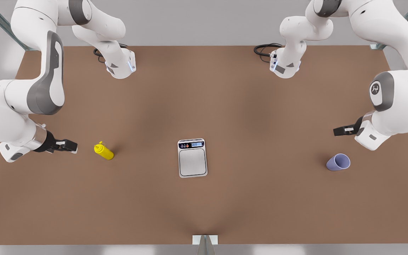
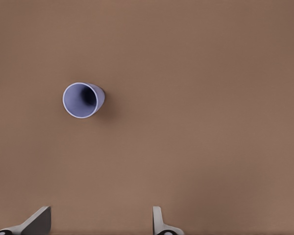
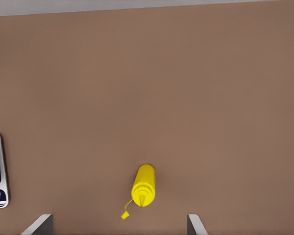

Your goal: Move cup to the weight, pick up sauce bottle, pour sauce

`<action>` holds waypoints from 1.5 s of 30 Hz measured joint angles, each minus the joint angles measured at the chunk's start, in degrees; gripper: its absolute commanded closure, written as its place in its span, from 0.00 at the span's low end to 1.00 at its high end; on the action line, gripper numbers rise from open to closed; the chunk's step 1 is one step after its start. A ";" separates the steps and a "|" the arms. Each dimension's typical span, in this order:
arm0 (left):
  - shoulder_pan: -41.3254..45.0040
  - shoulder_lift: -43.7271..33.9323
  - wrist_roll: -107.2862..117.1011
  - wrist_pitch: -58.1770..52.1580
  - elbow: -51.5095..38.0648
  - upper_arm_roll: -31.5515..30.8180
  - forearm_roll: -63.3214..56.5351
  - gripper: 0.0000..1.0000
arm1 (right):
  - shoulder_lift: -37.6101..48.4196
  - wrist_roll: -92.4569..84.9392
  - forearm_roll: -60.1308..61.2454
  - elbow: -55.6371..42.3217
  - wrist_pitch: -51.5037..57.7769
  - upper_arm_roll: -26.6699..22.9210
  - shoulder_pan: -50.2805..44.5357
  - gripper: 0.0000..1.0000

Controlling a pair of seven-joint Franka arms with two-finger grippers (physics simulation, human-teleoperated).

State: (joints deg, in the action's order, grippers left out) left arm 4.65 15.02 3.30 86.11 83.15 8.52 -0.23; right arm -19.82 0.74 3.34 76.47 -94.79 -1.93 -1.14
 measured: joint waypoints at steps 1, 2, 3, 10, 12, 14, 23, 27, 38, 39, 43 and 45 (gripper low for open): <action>0.05 -0.06 0.04 0.24 0.05 0.05 -0.07 0.00 | -0.04 -0.04 0.00 0.08 0.12 0.00 0.00 0.00; 0.01 -0.15 -0.04 0.85 0.96 0.40 -0.13 0.00 | -0.05 -0.04 0.00 0.09 0.13 0.00 0.00 0.00; 0.06 -1.42 -0.10 3.78 5.10 1.20 -0.16 0.00 | -0.05 -0.04 0.00 0.17 0.04 0.00 0.00 0.00; -0.05 -4.43 -6.72 25.15 25.03 6.15 -0.27 0.00 | -0.31 0.03 -0.85 0.35 -0.22 0.00 0.00 0.00; -0.01 -2.91 -8.88 26.60 25.10 6.15 -0.28 0.00 | -0.39 -0.03 -0.86 0.35 -0.22 0.00 0.02 0.00; 0.02 -0.26 -9.10 31.59 25.10 6.15 -0.27 0.01 | -0.56 -0.04 -0.88 0.37 -0.31 0.00 0.10 0.00; -0.78 7.02 -11.12 46.50 27.48 6.24 0.13 0.01 | -0.93 -0.13 -0.88 0.35 -0.31 0.00 0.03 0.00; -0.95 9.48 -11.12 48.10 25.86 6.24 0.46 0.01 | -1.19 -0.26 -0.88 0.44 -0.31 0.00 0.11 0.00; -0.69 16.26 -11.21 49.06 21.69 6.07 3.21 0.01 | -1.16 -19.07 -2.11 3.93 -0.75 0.00 0.78 0.00; -0.70 16.23 -11.21 50.41 23.25 6.07 3.32 0.01 | -1.02 -23.62 -2.11 4.54 -1.46 0.00 0.80 0.00; -0.60 16.27 -11.23 52.93 25.91 6.07 3.54 0.20 | -0.10 -45.69 -1.07 9.50 -5.38 -0.01 3.64 0.00; -0.60 16.25 -11.13 56.63 27.96 5.98 3.61 0.50 | -0.04 -61.58 2.01 13.00 -9.59 0.00 6.35 0.00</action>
State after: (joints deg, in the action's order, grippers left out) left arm 4.04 31.27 -7.83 142.73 111.11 14.50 3.38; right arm -19.86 -60.83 5.35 89.46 -104.37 -1.93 5.21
